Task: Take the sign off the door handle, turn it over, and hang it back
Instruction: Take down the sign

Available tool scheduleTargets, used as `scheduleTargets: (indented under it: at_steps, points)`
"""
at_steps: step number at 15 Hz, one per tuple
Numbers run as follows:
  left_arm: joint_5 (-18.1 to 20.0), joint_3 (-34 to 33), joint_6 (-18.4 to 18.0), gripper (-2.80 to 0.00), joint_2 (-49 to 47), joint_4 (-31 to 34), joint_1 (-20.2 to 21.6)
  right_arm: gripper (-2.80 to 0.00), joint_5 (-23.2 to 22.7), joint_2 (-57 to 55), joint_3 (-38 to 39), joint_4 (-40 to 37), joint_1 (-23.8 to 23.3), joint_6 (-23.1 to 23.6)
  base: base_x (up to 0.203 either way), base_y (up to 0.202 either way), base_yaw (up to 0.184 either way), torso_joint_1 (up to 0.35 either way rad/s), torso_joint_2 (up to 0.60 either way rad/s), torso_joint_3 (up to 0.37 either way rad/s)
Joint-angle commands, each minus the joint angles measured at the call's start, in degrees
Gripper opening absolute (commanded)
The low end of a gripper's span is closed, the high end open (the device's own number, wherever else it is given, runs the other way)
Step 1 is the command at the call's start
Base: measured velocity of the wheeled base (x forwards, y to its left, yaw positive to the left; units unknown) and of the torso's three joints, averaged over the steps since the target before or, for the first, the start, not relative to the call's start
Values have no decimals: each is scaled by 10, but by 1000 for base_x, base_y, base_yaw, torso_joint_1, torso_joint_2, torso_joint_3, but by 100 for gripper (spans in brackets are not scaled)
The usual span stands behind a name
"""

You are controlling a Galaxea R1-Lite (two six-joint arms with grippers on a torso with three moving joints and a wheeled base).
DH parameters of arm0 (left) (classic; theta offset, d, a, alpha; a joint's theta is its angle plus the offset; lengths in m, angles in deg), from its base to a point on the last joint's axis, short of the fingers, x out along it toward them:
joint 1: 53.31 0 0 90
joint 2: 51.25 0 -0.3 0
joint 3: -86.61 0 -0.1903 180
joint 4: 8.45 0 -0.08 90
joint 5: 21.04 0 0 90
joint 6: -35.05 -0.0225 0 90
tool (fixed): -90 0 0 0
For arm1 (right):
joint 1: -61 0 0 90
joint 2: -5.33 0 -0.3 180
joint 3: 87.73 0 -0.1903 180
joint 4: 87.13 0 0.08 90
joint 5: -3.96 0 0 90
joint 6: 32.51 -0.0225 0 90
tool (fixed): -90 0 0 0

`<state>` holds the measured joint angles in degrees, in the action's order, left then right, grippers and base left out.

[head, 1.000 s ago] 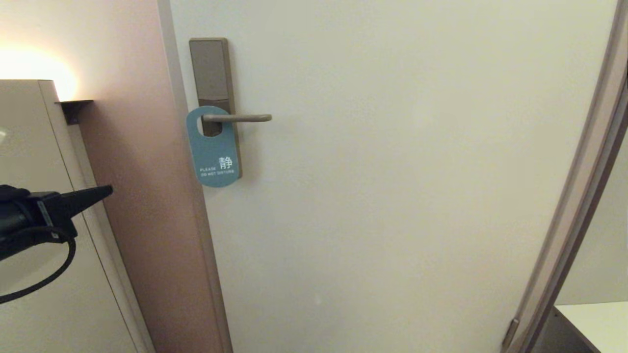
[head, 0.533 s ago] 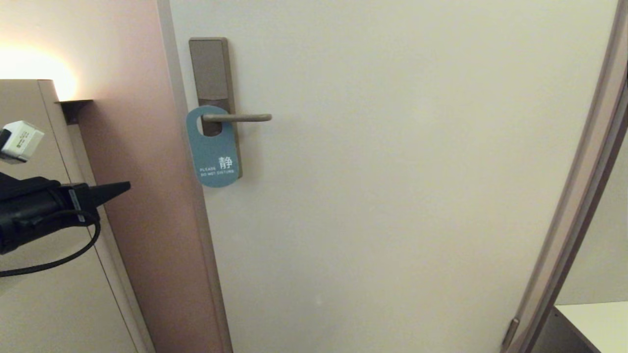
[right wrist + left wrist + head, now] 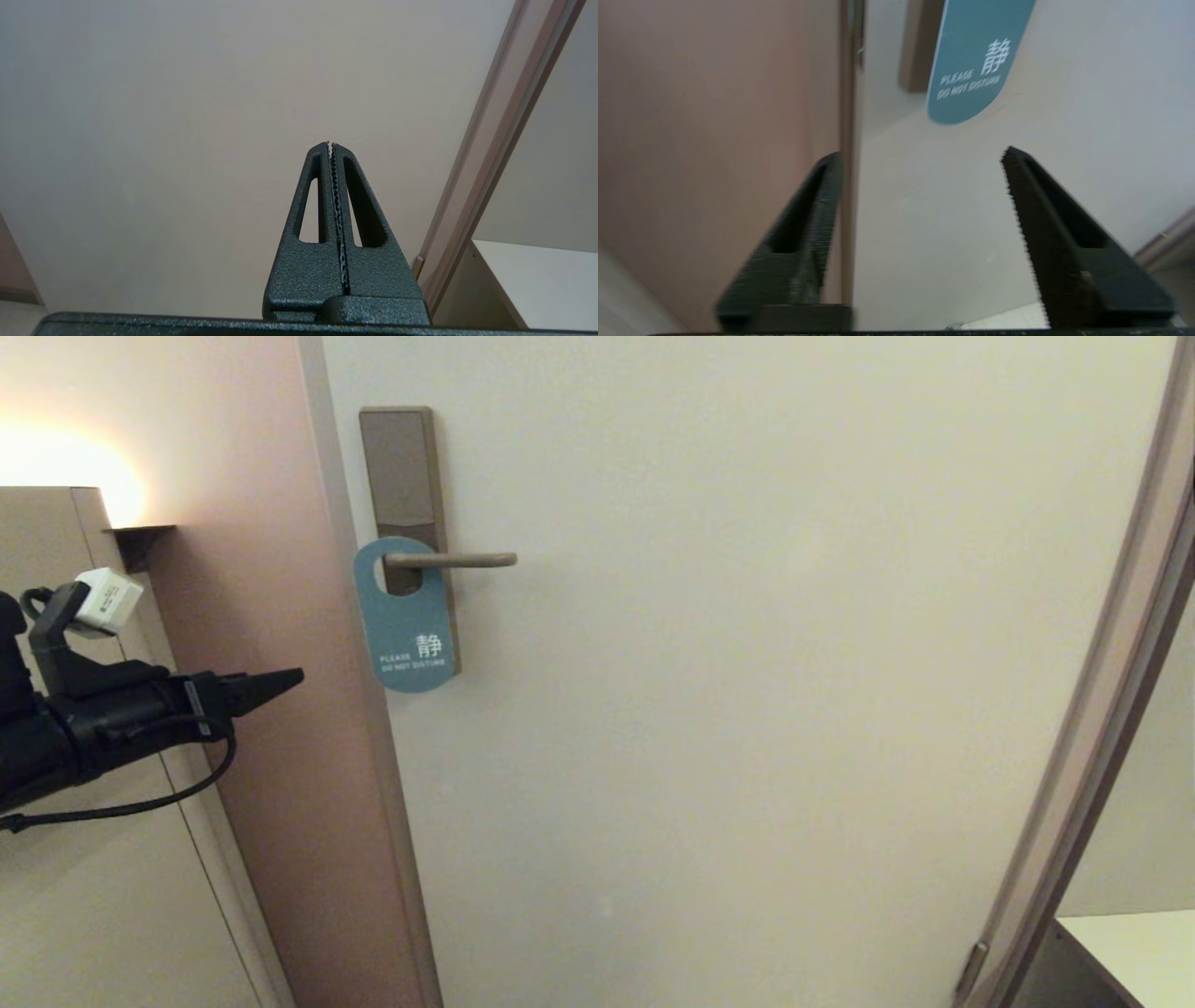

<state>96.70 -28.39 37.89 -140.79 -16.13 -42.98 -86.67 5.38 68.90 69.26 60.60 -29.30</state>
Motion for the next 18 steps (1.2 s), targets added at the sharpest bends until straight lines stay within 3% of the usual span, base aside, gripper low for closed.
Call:
scheduleTargets:
  at_steps: [1, 9, 18]
  points:
    - [14, 12, 1, 0, -35, -11, 0, -280, -1, 0, 0, 0, 0, 0, 0, 0, 0, 0, 0, 0]
    - [91, 98, 7, 0, -134, -28, 9, -280, 0, 0, 0, 0, 1, 0, 0, 0, 0, 0, 0, 0]
    - [222, 140, 7, 0, -202, -53, 6, -280, -1, 0, 0, 0, 0, 0, 0, 0, 0, 0, 0, 0]
